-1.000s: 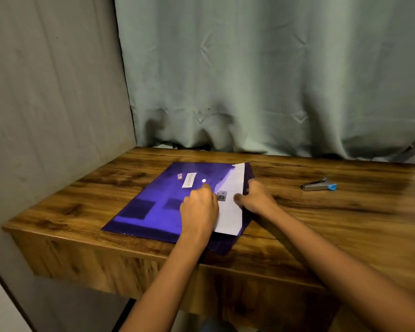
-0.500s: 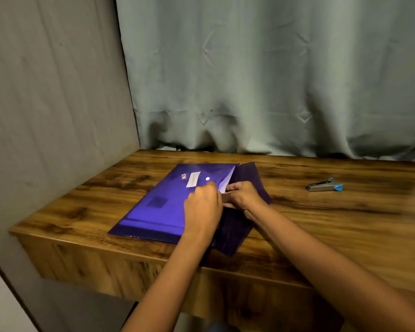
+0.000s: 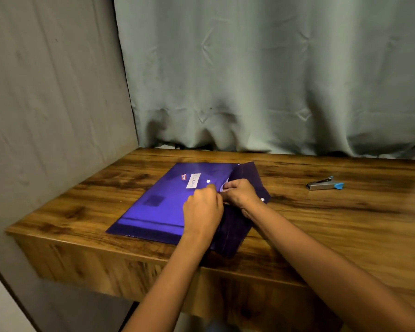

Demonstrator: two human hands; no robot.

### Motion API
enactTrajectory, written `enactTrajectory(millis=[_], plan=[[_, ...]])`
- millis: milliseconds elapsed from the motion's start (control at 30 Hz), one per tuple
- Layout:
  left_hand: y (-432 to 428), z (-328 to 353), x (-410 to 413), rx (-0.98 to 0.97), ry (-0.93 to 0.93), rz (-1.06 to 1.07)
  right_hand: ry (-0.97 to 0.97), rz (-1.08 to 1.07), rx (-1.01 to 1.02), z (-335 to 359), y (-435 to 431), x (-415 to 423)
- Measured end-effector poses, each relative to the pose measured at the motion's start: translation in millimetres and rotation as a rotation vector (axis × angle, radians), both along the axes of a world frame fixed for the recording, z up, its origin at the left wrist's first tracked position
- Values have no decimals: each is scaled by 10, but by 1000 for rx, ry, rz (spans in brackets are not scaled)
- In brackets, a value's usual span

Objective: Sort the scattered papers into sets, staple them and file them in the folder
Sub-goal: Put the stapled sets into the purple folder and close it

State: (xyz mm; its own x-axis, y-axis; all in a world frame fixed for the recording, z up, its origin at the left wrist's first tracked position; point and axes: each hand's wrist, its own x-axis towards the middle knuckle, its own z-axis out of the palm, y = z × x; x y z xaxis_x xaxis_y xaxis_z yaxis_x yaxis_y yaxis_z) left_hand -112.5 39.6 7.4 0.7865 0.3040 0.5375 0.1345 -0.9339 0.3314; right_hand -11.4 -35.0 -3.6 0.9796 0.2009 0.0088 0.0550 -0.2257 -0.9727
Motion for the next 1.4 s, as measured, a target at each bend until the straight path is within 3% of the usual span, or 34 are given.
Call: enactTrajectory(millis=[233,367,433,533,700,833,967,1133,1400], plan=[[27,-85,5,-62,109,-47,-133,-64,-208,-34,-258,61],[134,-205,51,-112,243,-164,-323,-214,-540,41,-472,10],[171,-227,44,-104,304,-177,-295,-277,-627,66,-551,-32],[207,-229,17,-54,396,-217,-234,-283,-542,52,-632,-7],[234,-197,20,-32,513,-244,-220,-226,-71,-1,-588,-45],[238,-141,37,-30,547,-365,-262,-84,100,-13,-445,-67],[389,-171,36,-117,399,-444,-400,57,-159,-101,-393,-91],[411,-325,35,62,404,-285,-563,147,-536,-151,-390,-140],[418,-363,70,68,385,-285,-585,196,-714,-143,-355,-131]])
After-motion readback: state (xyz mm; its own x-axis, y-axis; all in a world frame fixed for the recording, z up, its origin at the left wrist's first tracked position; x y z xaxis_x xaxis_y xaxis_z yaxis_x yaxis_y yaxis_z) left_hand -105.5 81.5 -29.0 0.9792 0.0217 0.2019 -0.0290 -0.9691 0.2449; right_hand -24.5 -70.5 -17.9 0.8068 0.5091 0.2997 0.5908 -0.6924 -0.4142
